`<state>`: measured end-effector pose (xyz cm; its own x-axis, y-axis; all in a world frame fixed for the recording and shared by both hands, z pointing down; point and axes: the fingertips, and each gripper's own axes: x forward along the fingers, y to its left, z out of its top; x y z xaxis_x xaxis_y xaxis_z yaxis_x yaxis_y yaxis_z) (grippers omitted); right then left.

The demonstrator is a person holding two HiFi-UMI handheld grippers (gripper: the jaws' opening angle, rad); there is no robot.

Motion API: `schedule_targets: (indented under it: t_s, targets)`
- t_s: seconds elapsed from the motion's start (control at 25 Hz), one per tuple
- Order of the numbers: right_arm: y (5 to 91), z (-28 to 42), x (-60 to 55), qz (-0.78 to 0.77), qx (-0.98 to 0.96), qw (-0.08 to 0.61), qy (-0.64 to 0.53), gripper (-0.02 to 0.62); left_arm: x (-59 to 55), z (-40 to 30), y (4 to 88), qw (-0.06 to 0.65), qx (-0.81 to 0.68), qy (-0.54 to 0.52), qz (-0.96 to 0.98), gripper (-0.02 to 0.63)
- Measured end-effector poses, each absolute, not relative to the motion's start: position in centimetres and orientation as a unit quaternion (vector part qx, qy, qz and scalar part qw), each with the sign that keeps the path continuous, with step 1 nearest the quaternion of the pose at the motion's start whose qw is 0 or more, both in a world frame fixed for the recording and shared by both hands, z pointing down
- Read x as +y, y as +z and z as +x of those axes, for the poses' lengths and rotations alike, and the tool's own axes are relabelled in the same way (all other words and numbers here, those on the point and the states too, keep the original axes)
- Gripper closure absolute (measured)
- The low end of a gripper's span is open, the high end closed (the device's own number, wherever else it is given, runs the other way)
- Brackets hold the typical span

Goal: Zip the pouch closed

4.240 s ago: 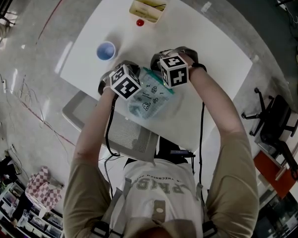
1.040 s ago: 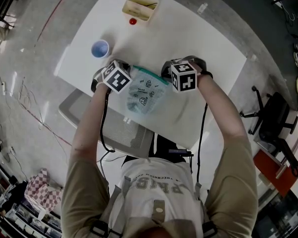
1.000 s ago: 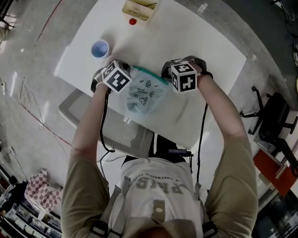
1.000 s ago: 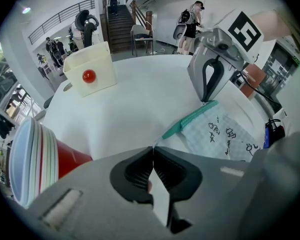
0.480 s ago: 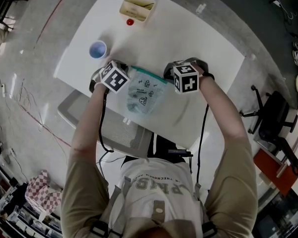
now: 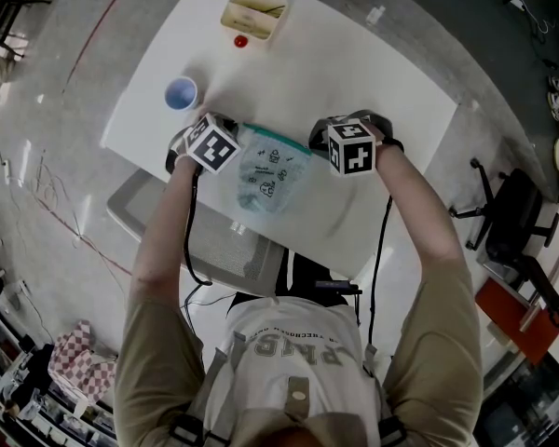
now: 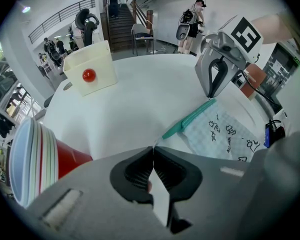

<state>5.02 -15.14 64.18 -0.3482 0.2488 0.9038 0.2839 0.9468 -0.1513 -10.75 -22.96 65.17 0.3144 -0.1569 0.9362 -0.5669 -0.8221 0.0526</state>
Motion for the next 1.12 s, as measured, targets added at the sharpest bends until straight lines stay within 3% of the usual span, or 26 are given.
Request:
schedule_targets:
  t_s: [1.0, 1.12]
  targets:
    - [64.41, 4.61, -14.74, -0.142, -0.824, 0.549, -0.005, 0.586, -22.86, -10.78, 65.11, 0.192, -0.241, 0.538, 0.785, 0.588]
    - [64.58, 4.48, -14.62, -0.144, -0.824, 0.548, -0.001, 0.559, -22.92, -10.77, 65.24, 0.197, -0.238, 0.533, 0.788, 0.577]
